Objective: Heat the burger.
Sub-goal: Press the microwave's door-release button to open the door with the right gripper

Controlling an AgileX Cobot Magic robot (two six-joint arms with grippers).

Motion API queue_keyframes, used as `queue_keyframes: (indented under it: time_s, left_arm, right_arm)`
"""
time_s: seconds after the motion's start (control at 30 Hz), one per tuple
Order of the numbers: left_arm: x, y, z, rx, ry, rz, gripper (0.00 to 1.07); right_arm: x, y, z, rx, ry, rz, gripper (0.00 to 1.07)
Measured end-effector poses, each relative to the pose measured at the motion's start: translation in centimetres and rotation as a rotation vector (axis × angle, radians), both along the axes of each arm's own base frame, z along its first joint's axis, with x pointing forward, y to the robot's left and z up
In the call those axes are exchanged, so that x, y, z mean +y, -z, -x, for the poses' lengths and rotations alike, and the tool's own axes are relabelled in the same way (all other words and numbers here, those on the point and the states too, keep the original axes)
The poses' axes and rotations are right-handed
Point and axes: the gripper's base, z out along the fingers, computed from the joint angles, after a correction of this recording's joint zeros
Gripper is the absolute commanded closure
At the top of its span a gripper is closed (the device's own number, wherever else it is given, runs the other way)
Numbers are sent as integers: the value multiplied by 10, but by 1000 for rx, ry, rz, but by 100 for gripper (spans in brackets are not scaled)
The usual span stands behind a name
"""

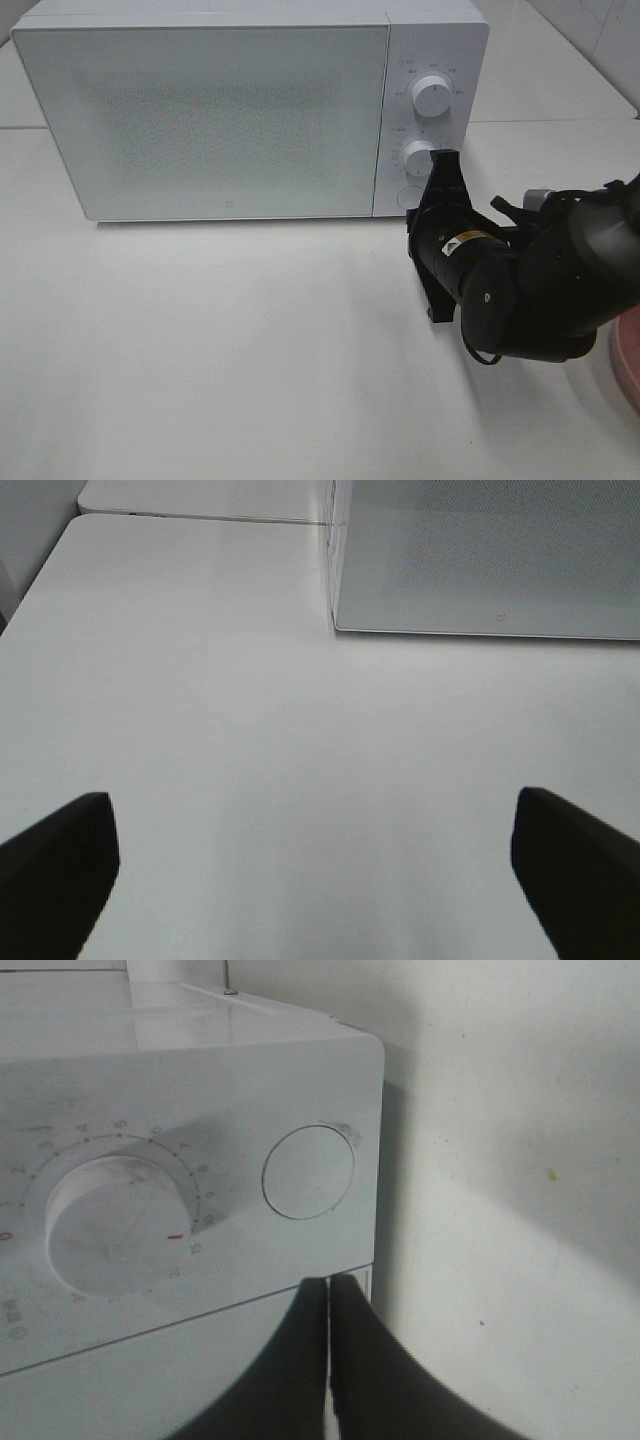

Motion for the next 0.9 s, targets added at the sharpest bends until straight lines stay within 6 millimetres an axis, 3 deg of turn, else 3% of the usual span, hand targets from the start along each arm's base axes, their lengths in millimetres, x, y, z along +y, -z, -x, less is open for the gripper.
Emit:
queue_keyframes:
  time_s: [0.4,0.9]
  left_arm:
    - [0,0,0,0,0,0,7]
    - [0,0,0,0,0,0,7]
  right_arm:
    - [-3,12,-30,10,12,-15,107]
    - [2,22,-44,14,22,-23,107]
